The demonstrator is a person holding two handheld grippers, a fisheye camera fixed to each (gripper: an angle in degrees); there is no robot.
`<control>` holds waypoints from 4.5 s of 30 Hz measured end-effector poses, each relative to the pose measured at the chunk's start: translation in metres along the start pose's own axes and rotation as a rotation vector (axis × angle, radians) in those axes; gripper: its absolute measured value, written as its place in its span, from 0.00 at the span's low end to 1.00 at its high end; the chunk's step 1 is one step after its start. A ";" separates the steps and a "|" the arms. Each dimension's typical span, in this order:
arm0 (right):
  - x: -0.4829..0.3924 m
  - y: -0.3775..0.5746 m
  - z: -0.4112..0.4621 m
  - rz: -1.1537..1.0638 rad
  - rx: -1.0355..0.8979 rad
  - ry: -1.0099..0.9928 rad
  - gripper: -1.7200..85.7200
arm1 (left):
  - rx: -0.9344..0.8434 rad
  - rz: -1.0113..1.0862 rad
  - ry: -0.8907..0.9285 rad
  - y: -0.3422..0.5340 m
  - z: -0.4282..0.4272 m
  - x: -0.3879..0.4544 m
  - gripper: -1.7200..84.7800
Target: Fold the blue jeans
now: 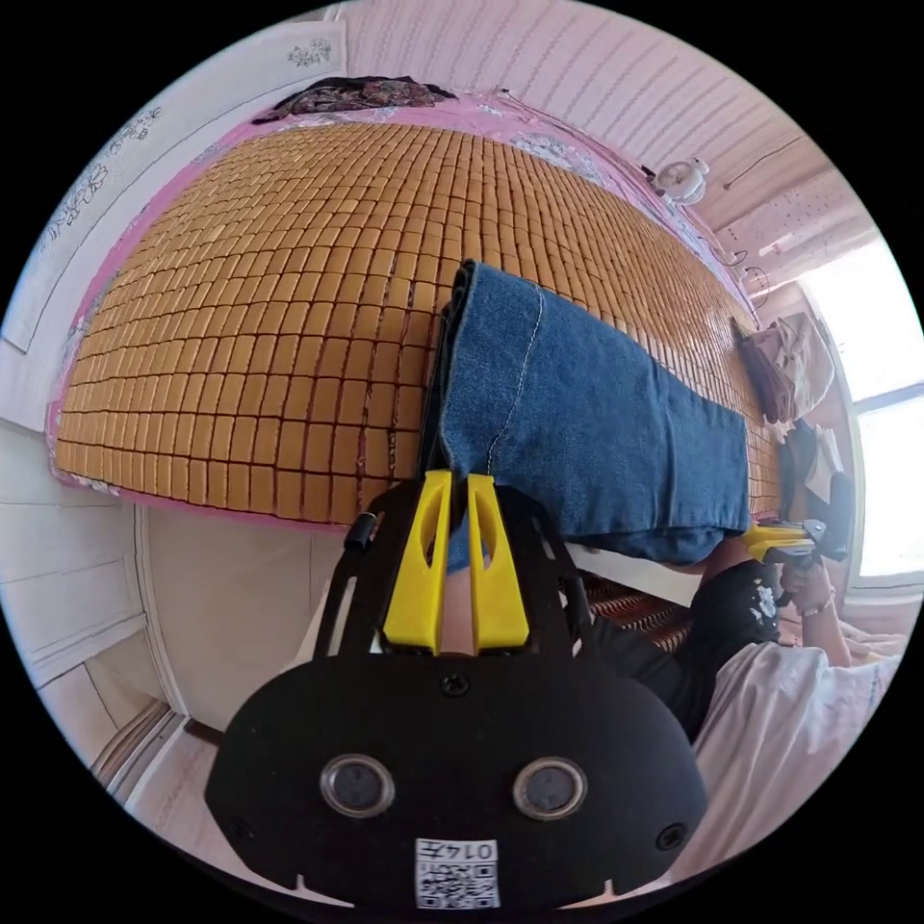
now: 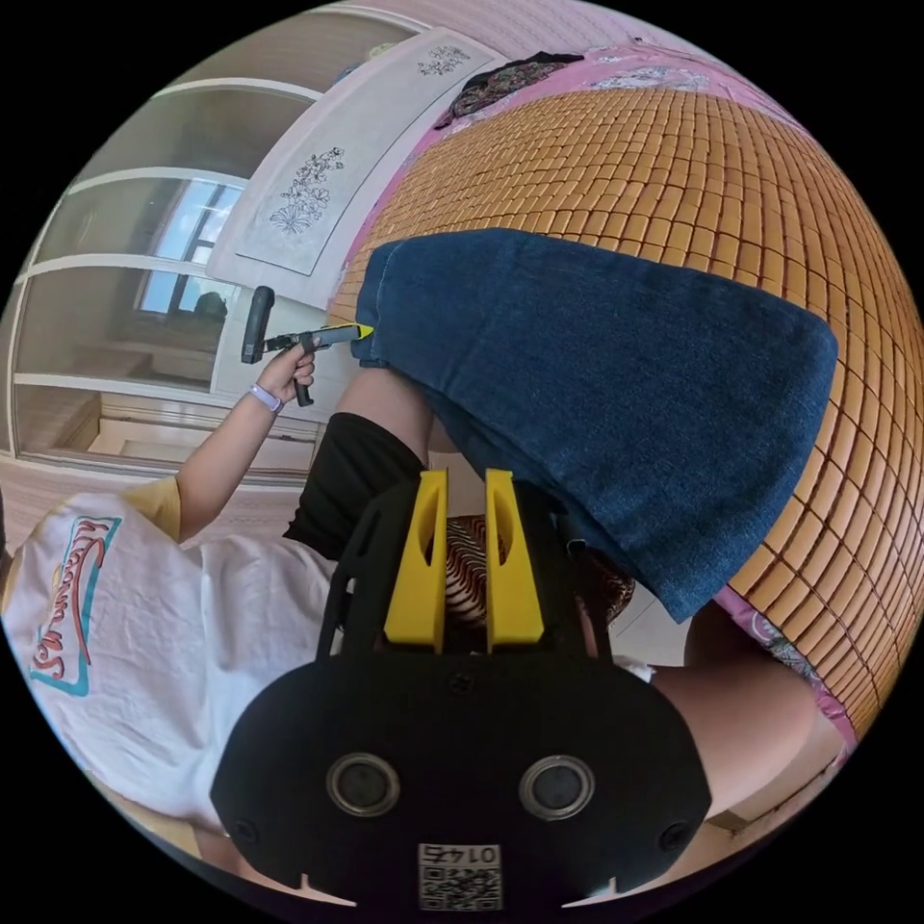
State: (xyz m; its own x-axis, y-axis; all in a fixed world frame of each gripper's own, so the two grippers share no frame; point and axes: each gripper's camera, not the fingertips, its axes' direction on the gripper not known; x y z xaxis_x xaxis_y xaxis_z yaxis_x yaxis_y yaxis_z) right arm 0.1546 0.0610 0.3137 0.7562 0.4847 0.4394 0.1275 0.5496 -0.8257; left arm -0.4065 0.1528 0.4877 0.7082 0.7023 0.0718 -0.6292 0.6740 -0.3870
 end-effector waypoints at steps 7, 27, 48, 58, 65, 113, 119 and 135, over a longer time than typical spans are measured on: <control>-0.013 -0.008 -0.016 0.064 0.036 0.076 0.10 | 0.299 0.313 0.102 0.017 -0.071 0.062 0.01; -0.262 -0.232 0.006 -0.358 0.004 0.130 0.20 | 0.186 0.318 0.206 0.058 -0.011 0.103 0.01; -0.322 -0.283 -0.034 -0.323 -0.011 0.210 0.08 | 0.355 0.317 0.259 0.062 -0.058 0.123 0.02; -0.288 -0.262 -0.004 -0.331 -0.013 0.241 0.12 | 0.226 -0.101 0.090 0.053 -0.023 0.015 0.06; -0.195 -0.159 -0.009 -0.165 -0.129 0.480 0.03 | 0.129 0.344 0.298 0.037 0.023 0.171 0.01; 0.182 0.063 -0.110 0.309 0.276 -0.186 0.05 | 0.084 1.079 0.175 0.051 0.071 0.514 0.16; 0.213 0.115 -0.134 0.208 0.541 -0.297 0.07 | 0.060 1.020 0.178 0.044 0.058 0.515 0.08; 0.343 0.180 -0.130 0.457 0.927 -0.626 0.04 | 0.174 1.147 0.426 0.019 -0.007 0.549 0.07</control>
State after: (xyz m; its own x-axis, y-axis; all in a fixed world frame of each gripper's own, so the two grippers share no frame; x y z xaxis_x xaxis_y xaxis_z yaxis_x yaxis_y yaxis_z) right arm 0.5206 0.2376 0.2700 0.1368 0.8664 0.4802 -0.7736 0.3962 -0.4946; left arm -0.0272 0.5494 0.5136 -0.2537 0.7986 -0.5457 -0.9660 -0.2377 0.1012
